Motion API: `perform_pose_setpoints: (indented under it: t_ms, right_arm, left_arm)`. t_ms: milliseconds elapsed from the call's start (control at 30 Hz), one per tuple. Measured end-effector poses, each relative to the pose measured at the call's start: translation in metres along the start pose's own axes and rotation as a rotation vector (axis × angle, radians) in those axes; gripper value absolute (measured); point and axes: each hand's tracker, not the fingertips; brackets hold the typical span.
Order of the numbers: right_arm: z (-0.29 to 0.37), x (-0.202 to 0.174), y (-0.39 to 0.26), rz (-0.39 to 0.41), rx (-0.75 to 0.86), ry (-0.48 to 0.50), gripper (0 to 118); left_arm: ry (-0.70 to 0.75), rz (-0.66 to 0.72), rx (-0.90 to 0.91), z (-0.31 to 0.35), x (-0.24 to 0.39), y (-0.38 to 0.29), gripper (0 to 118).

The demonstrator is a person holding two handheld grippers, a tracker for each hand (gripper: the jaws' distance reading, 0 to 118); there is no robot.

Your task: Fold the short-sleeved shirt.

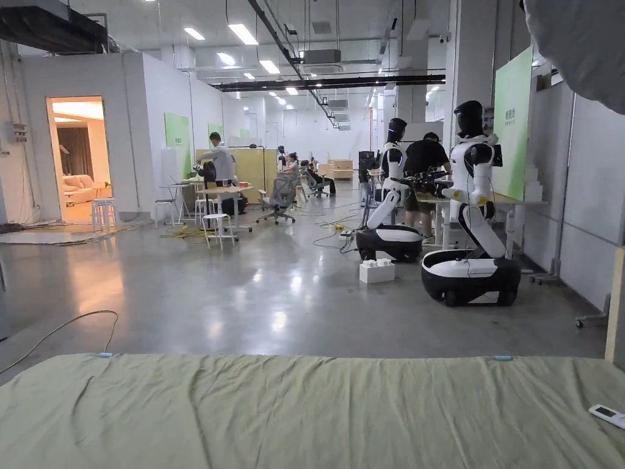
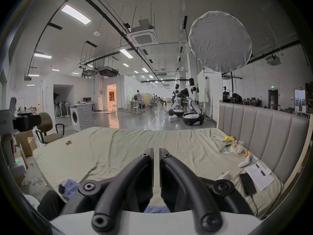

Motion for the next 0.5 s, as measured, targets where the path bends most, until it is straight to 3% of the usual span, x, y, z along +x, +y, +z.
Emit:
perform_pose_setpoints:
  t_ms: [67,133,167,233,300,500]
  right_arm:
    - [0.002,-0.004,0.001,0.025,0.039,-0.02,1]
    - [0.003,-0.005,-0.001,0.034,0.026,-0.042,0]
    - [0.004,-0.008,0.003,0.09,0.072,-0.049,0]
    - [0.002,-0.007,-0.001,0.019,0.012,-0.052,0]
    - [0.002,-0.01,0.003,0.062,0.047,-0.047,0]
    - [0.001,-0.01,0.002,0.048,0.035,-0.042,0]
  left_arm:
    - [-0.124,0.002,0.042,0.003,-0.001,-0.005,0]
    - [-0.079,-0.017,0.007,-0.002,0.003,-0.003,0]
    - [-0.084,-0.055,-0.001,-0.003,0.006,-0.004,0]
    - [-0.06,-0.071,0.006,-0.001,0.005,0.002,0]
    - [-0.076,-0.042,0.011,-0.001,0.002,0.002,0]
    - [-0.058,-0.055,0.01,-0.001,0.002,0.007,0]
